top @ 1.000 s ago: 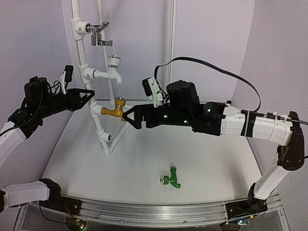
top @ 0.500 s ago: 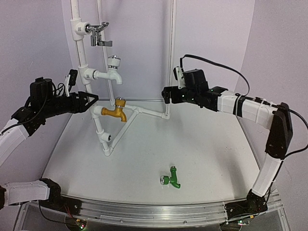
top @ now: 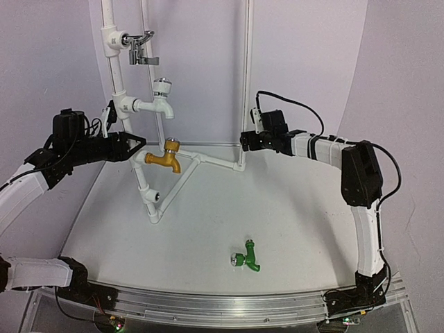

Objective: Install the water faucets

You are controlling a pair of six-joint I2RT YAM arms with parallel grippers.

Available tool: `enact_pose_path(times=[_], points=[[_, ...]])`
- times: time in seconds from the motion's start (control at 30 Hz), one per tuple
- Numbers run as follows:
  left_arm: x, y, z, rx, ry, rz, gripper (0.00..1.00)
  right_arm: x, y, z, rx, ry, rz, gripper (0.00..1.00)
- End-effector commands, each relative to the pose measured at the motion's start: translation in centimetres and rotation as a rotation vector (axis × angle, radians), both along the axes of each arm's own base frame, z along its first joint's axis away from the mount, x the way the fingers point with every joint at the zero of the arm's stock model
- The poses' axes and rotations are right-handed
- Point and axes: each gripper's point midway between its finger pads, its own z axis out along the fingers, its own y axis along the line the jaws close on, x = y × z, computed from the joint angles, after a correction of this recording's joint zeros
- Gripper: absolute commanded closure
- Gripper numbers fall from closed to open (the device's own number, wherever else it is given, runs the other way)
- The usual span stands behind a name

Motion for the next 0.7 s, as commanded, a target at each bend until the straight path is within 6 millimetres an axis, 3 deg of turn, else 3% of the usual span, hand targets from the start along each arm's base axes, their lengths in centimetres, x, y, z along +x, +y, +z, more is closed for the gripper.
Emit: enact_pose_path(times=[0.0,0.13,0.2,0.37,0.57,0.67], points=[[0.7,0.0,2.0,-0.092,0.033,0.032,0.54,1.6,4.2,5.3,0.080,-0.221,0.149,0.11],[0.9,-0.5,2.2,-0.104,0.042,0.007,0.58,2.8,3.6,6.0,0.089,-0.310,0.090,0.16],[1.1,-0.8,2.1,-0.107,0.051,-0.004,0.62,2.9,3.7,6.2,0.106,-0.349,0.093,0.24],[1.1,-0.9,1.8,-0.107,0.053,-0.002,0.71,1.8,5.2,6.8,0.135,-0.434,0.191,0.54],[0.7,-0.4,2.1,-0.120,0.015,0.015,0.79,1.8,4.4,7.5,0.147,-0.449,0.150,0.96],[0.4,-0.3,2.1,-0.130,-0.004,0.014,0.87,1.0,3.3,7.3,0.140,-0.444,0.115,1.00]])
